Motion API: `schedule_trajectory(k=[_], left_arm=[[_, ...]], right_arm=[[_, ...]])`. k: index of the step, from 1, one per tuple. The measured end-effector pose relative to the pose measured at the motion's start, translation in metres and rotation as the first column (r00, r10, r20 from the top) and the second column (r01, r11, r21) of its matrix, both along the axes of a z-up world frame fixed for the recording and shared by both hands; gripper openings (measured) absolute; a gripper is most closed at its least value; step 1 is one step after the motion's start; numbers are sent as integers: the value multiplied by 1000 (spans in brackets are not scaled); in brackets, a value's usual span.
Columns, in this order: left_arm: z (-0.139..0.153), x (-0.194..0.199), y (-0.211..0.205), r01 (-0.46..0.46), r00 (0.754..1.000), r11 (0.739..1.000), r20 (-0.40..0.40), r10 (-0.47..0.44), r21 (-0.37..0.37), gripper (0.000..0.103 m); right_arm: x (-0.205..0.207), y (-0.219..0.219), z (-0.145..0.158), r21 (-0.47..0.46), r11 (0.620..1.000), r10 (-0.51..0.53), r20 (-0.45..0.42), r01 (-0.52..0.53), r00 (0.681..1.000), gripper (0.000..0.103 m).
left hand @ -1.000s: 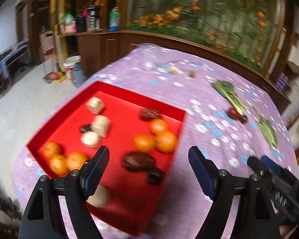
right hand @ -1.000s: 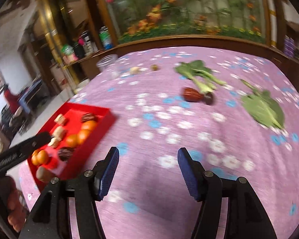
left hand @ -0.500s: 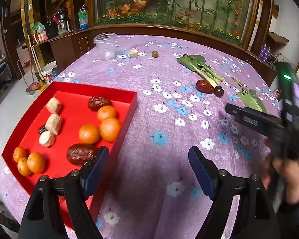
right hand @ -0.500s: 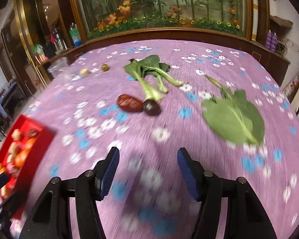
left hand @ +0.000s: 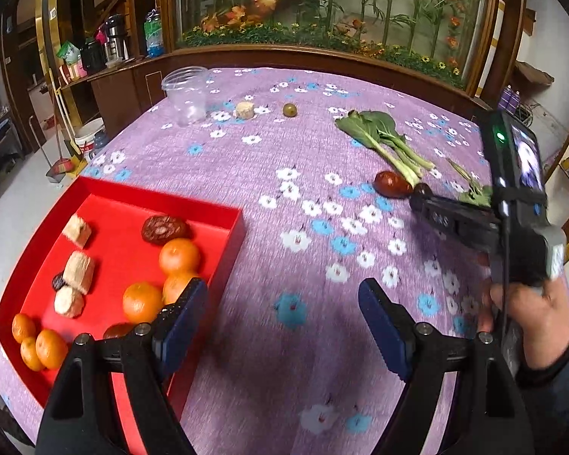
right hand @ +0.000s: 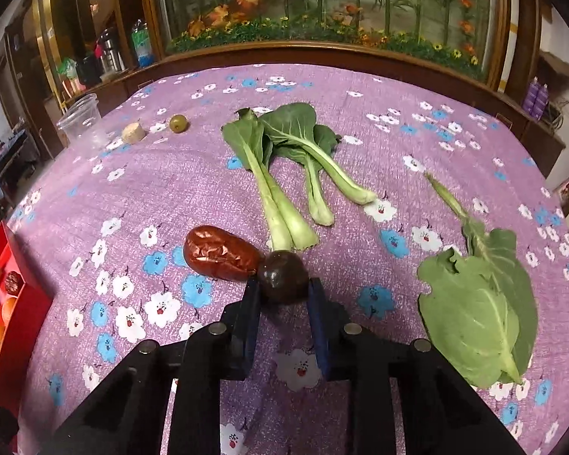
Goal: Organize fruits
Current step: 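Grasp a dark date with the left gripper while the right gripper grasps a dark plum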
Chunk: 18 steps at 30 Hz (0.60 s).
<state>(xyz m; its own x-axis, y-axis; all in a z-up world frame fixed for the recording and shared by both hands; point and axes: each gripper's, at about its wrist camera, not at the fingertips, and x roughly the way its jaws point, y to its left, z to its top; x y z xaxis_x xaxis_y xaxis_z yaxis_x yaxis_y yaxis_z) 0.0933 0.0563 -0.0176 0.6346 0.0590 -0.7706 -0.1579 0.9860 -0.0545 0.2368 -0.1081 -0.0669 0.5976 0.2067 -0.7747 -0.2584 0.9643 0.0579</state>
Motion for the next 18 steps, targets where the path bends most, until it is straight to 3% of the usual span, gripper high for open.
schedule_trajectory(k=[5,12,18], left_arm=[[-3,37,-28,35,999,999,-3,-35,-18,81],[-25,103,-78,81,997,997,-7,-81,17,80],[-36,135,-105,123,992,991,4,-124,51,80]], right_arm=[[-18,-28,7,62,996,-66,13,66,998,24],[-58,-81,28,202,964,-192,86,172,977,25],[-59,-93,28,266,948,-203,93,173,975,25]])
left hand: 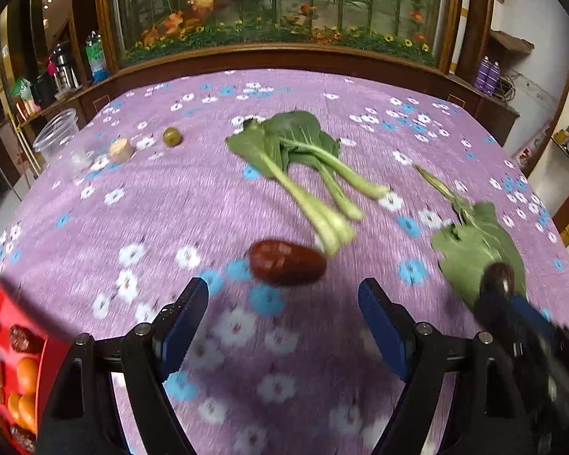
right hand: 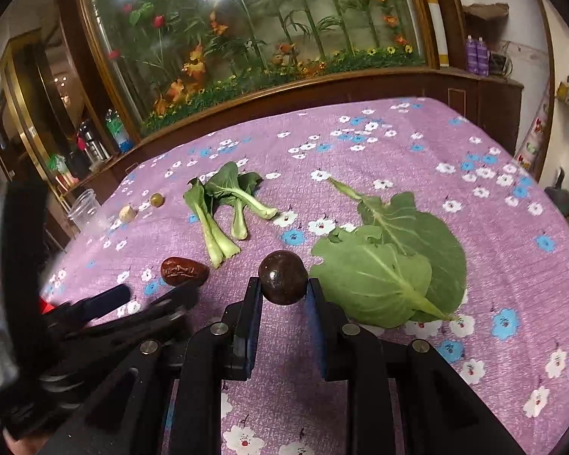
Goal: Organize fruits
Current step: 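Grasp a dark date with the left gripper while the right gripper grasps a dark plum, then carry the dark date and dark plum over the red tray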
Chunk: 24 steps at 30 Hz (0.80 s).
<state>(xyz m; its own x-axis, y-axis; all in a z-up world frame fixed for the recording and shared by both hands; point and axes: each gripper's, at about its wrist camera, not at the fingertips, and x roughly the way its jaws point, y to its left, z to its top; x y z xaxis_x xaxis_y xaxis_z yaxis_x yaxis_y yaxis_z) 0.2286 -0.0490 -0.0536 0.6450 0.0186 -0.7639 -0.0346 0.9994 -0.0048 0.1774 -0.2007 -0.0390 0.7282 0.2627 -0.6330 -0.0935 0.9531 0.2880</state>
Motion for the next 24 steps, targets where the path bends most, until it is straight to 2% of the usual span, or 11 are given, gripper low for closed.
schedule_trajectory(k=[2,3,4,5,7,15,24], left_arm=[[-5,10,-3,4,1000,1000,-2,-4,13,80],[-7,14,-4,10,1000,1000,-3,-10,14,75],[-11,17,-4,16,1000,999,3,-16,29,53],[-16,21,-5,23,1000,999,-19,-22,48,49],[-17,21,0,26,1000,1000,-8,-26,9,48],[-13,-4,5,46,999,999,-6,-46,-13,47],[19,-93,32,-25,1000,1000,-4,25,-9,47]], right_arm=[[-1,0,0,9,1000,11,5,-12,1000,25],[0,0,1,16,1000,14,7,-14,1000,25],[-1,-1,1,25,1000,16,11,-16,1000,25],[-2,-1,3,32,999,19,16,-19,1000,25],[-3,-4,4,45,999,22,19,-23,1000,25],[-5,-6,5,58,998,34,22,-35,999,25],[-2,8,-4,8,998,66,-2,-66,998,25]])
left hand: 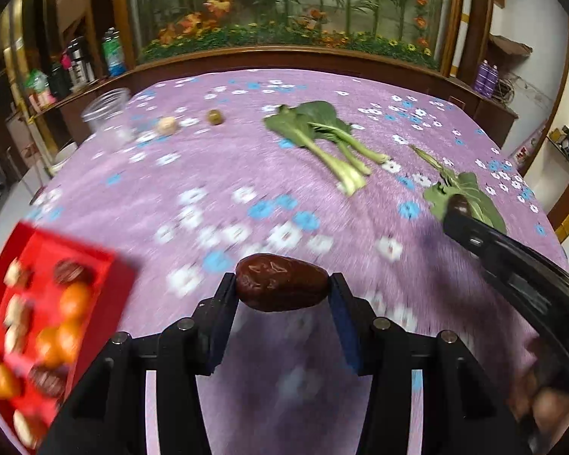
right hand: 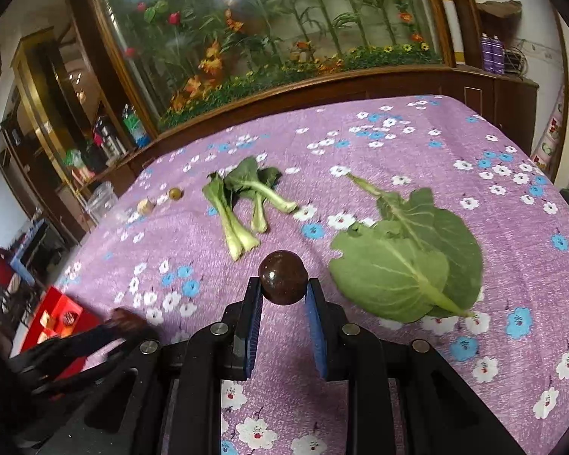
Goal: Organize fruits
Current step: 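Carry the dark date and dark plum over the red tray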
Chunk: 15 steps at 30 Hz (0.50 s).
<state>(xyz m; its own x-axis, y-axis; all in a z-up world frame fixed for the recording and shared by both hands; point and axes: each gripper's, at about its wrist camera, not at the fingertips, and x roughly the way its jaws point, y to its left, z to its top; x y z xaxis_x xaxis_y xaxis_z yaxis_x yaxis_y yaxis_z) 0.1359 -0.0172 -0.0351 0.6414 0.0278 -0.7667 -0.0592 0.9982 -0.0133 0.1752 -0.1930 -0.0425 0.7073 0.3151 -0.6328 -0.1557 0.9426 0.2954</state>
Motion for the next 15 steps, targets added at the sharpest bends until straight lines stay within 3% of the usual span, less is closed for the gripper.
schedule_trajectory(k=[6,15], left_arm=[[11,-48,24,-27,1000,1000,1,27,-13,47],[19,-88,51,-40,999,997,4,41,-67,47]], right_arm=[[-12,35,-3,-84,994,71,-51,-75,996,25],[-78,56,15,-156,980,117,-52,-124,992,25]])
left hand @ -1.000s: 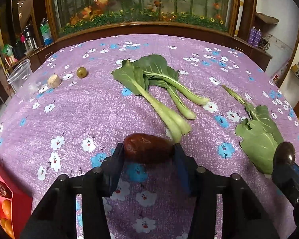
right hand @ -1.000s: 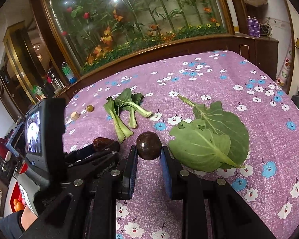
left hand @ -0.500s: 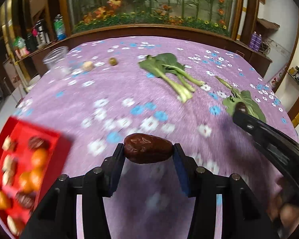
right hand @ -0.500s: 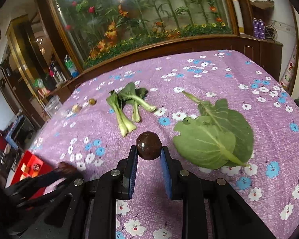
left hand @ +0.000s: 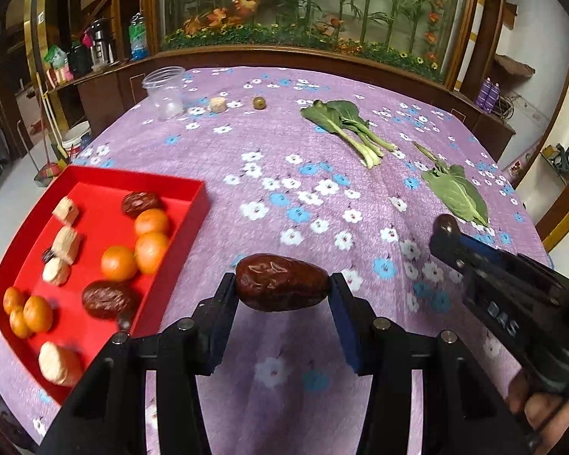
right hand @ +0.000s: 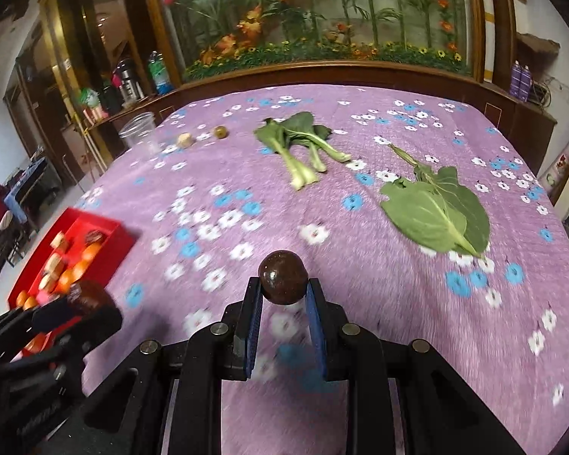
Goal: Organize fruits
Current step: 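Carry the dark date and dark plum over the red tray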
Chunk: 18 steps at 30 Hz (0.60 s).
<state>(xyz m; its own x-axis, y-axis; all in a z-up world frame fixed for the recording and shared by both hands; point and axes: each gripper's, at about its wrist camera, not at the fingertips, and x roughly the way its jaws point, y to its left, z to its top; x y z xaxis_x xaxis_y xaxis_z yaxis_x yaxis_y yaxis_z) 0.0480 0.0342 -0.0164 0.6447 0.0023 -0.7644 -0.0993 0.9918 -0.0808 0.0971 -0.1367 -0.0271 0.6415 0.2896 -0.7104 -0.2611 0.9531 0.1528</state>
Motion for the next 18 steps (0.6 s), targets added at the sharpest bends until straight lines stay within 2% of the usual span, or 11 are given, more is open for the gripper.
schedule_trajectory(k=[7,18], left_arm=[[-2,-28,25,-29,999,999,-18,29,-25,47],[5,-71,80,-132,991,988,-8,132,-75,48]], right_arm=[[-46,28,10,7,998,56,16,-56,998,25],[-87,80,12,32,986,165,23,-166,986,26]])
